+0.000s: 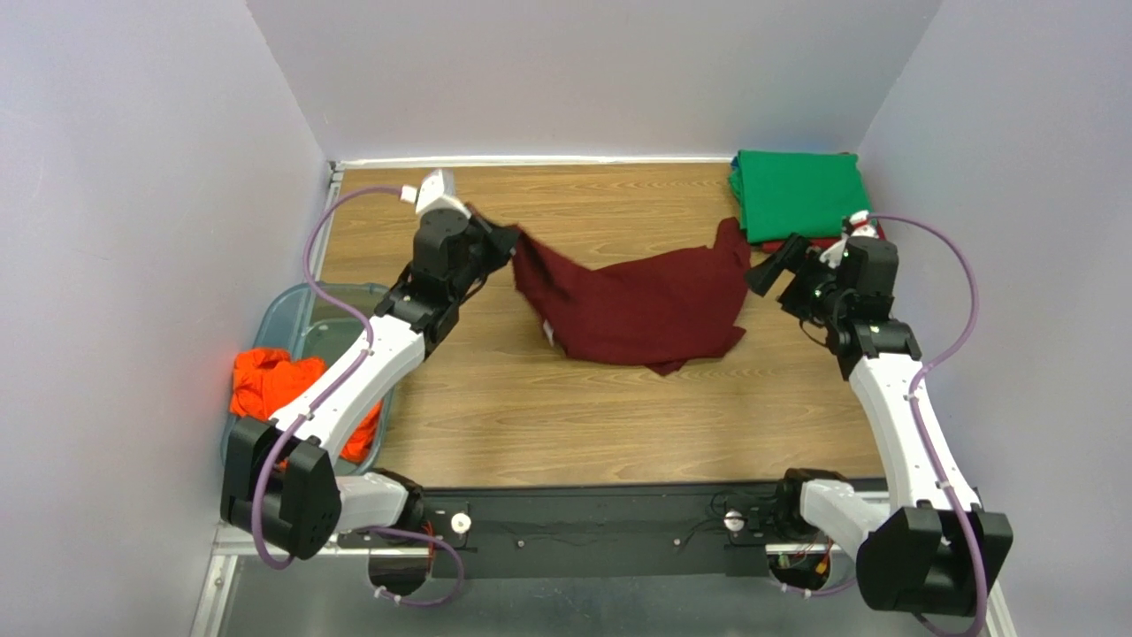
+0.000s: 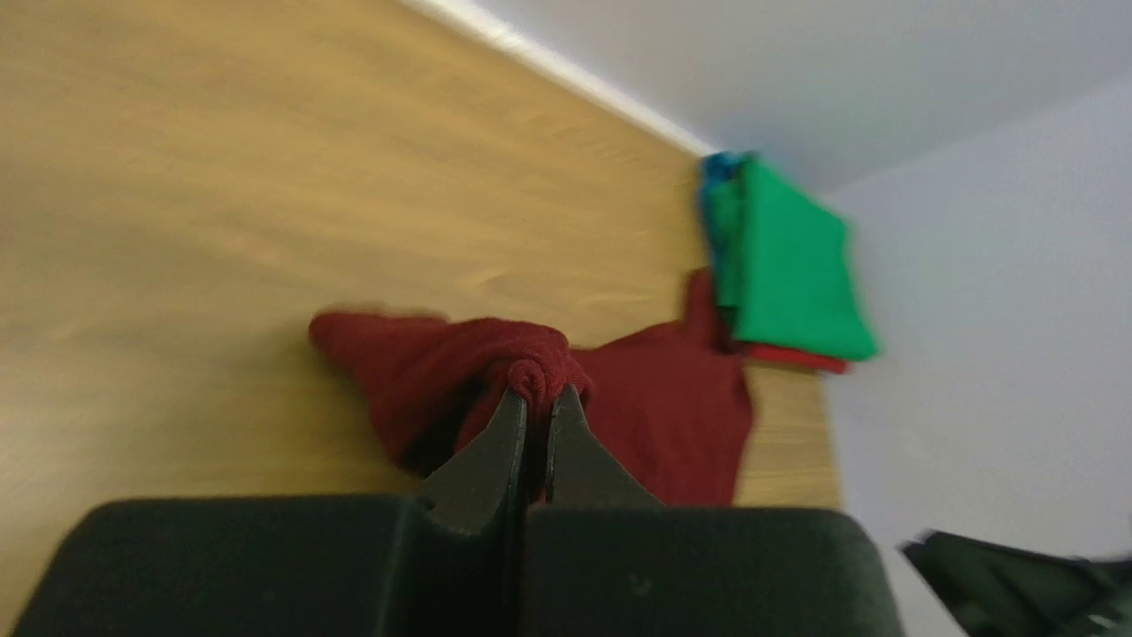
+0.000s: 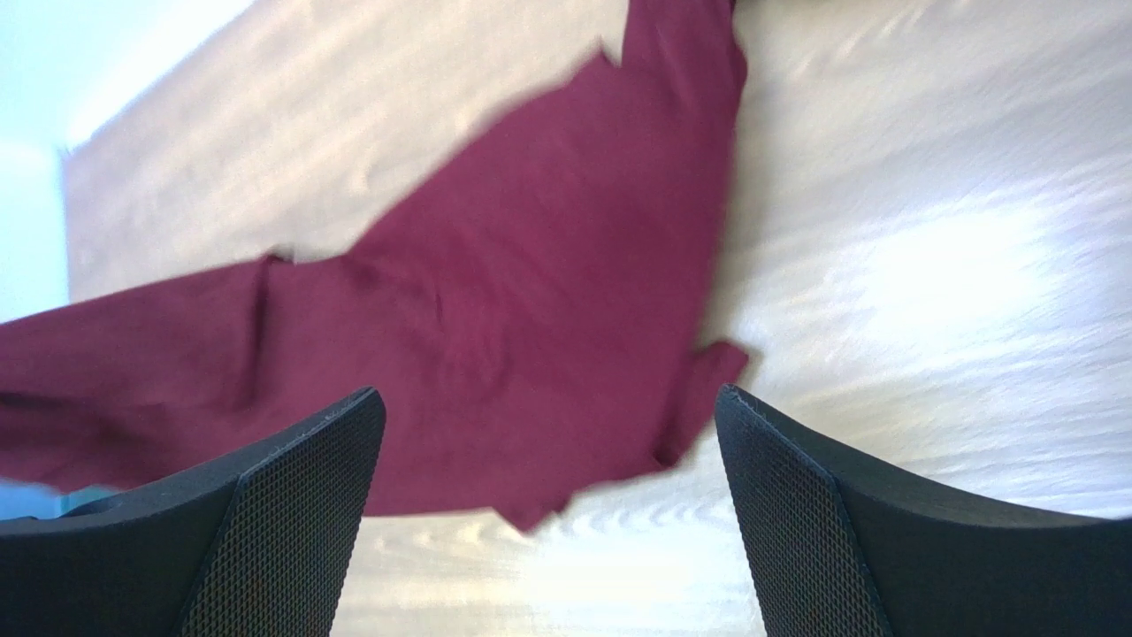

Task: Fold and stack the t-shirts
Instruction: Move the tshirt to the center of the board, then flatten the tshirt out

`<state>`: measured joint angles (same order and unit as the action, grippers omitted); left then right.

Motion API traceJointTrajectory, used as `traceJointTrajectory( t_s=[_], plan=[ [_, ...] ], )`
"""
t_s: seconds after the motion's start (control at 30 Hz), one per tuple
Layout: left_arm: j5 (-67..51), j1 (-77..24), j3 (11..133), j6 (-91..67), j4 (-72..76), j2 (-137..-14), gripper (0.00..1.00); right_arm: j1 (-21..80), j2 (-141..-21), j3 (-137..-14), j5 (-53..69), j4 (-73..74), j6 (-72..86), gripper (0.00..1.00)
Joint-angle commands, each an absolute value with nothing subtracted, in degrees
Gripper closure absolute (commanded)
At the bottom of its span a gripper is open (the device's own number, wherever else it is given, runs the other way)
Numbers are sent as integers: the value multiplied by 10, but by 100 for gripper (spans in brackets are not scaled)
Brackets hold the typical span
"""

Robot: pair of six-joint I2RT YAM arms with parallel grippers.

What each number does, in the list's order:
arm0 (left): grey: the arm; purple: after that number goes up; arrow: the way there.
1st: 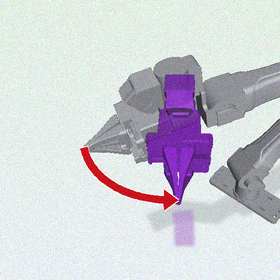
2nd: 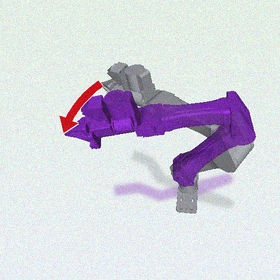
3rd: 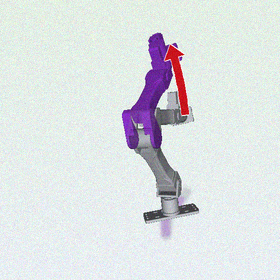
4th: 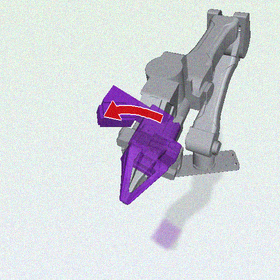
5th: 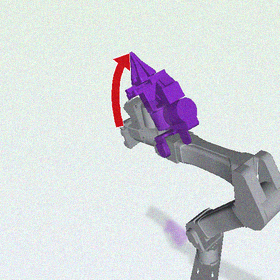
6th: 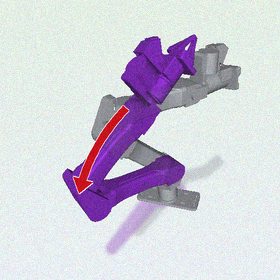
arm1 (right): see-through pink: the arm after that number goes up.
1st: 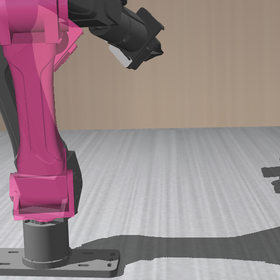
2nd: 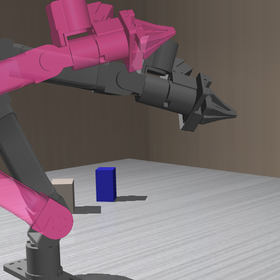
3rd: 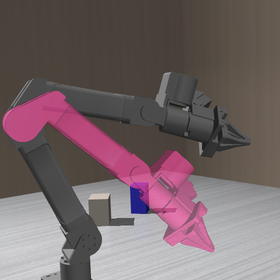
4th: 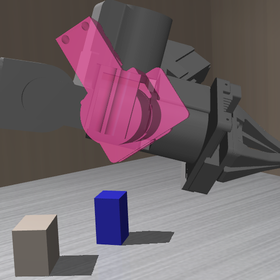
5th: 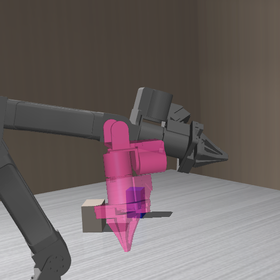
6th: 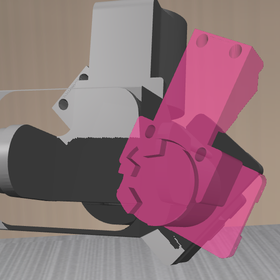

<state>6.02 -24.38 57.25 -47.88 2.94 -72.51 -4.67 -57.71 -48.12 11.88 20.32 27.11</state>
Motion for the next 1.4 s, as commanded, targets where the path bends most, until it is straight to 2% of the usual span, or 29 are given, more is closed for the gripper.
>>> traceJointTrajectory(
  t_s=[0.0, 0.23, 0.6, 0.67, 0.9, 1.03, 1.07, 1.1, 1.37],
  plan=[
    [95, -204, 508, -519, 86, -698, 100, -26, -599, -459, 161, 241, 261, 0],
    [63, -163, 490, -514, 83, -744, 100, 175, -633, -441, 39, 255, 318, 0],
    [38, -139, 453, -500, 98, -758, 100, 362, -736, -389, -96, 185, 384, 0],
    [34, -136, 450, -498, 98, -757, 100, 362, -758, -387, -115, 166, 383, 2],
    [29, -130, 440, -492, 102, -760, 100, 363, -824, -392, -160, 128, 360, 30],
    [25, -127, 438, -493, 107, -766, 100, 362, -850, -403, -163, 118, 354, 32],
    [21, -127, 438, -492, 107, -770, 100, 362, -857, -404, -160, 111, 353, 37],
    [19, -126, 438, -491, 107, -772, 100, 362, -860, -405, -158, 106, 354, 38],
    [10, -120, 434, -493, 114, -777, 100, 363, -894, -415, -161, 91, 367, 38]
  ],
)
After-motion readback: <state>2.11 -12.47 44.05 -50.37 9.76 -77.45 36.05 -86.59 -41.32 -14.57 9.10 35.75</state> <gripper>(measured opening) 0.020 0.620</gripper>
